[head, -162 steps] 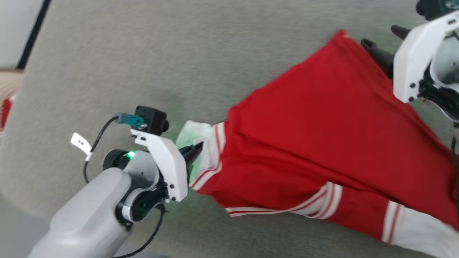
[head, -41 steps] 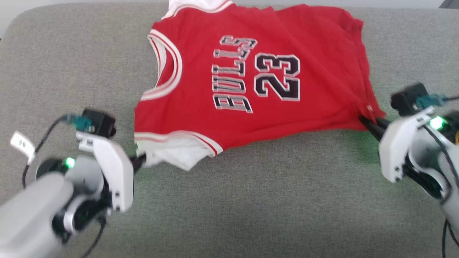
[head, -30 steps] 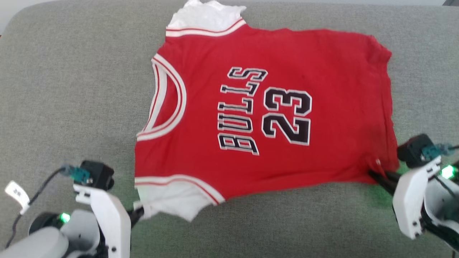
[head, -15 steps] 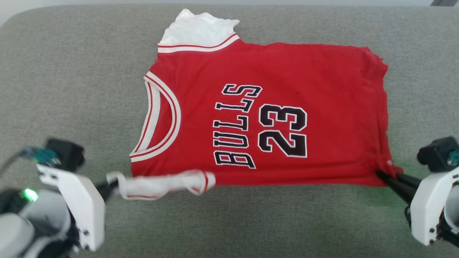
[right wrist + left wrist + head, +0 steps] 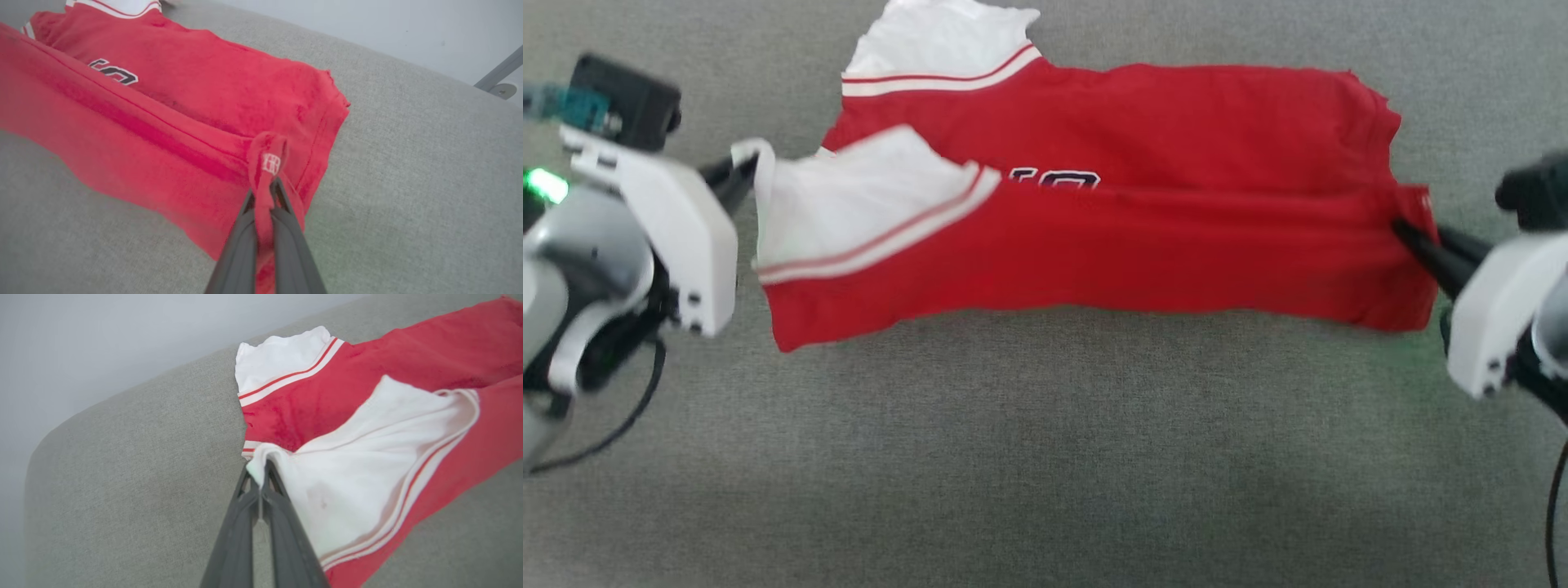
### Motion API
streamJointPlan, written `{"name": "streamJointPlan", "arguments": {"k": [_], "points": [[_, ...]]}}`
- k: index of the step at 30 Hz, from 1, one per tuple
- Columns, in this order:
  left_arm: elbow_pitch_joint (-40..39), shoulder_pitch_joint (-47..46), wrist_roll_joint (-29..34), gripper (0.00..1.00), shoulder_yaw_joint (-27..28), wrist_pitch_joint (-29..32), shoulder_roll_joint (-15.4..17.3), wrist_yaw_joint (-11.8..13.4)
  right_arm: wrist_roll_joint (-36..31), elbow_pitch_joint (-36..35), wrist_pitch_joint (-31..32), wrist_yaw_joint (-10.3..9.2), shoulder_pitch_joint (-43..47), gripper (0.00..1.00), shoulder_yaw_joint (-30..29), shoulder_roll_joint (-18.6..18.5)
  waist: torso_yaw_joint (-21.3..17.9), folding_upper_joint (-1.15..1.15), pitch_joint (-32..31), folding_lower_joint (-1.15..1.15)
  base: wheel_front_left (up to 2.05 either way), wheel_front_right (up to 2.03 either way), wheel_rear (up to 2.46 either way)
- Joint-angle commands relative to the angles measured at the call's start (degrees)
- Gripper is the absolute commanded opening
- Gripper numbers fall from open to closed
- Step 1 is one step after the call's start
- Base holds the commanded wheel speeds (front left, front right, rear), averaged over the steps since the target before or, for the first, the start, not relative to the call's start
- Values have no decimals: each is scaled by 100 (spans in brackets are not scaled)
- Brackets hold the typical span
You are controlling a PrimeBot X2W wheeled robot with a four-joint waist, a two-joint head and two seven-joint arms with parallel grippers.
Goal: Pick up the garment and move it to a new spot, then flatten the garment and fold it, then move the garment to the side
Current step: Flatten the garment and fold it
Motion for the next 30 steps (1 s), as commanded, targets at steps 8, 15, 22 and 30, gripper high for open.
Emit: {"name": "streamJointPlan", "arguments": {"k": [8,15,22,30], "points": [[1926,-799,162,0,-226,-60,-993,-706,-122,1241,-378,-15,-1188,0,559,208,-85,0,385,0,0,0,0],[3461,-1138,112,0,-418,-42,-1783,-1186,-34,2459,-645,-15,-1923,0,1247,475,-86,0,564,0,0,0,0],[4508,-1368,-119,100,-333,-215,-2253,-1478,197,3213,-817,-10,-2245,100,1861,538,-50,0,480,0,0,0,0],[4600,-1259,-148,100,-264,-610,-2164,-1602,381,3106,-1612,-11,-2107,100,1793,313,-5,0,-66,0,0,0,0]]}}
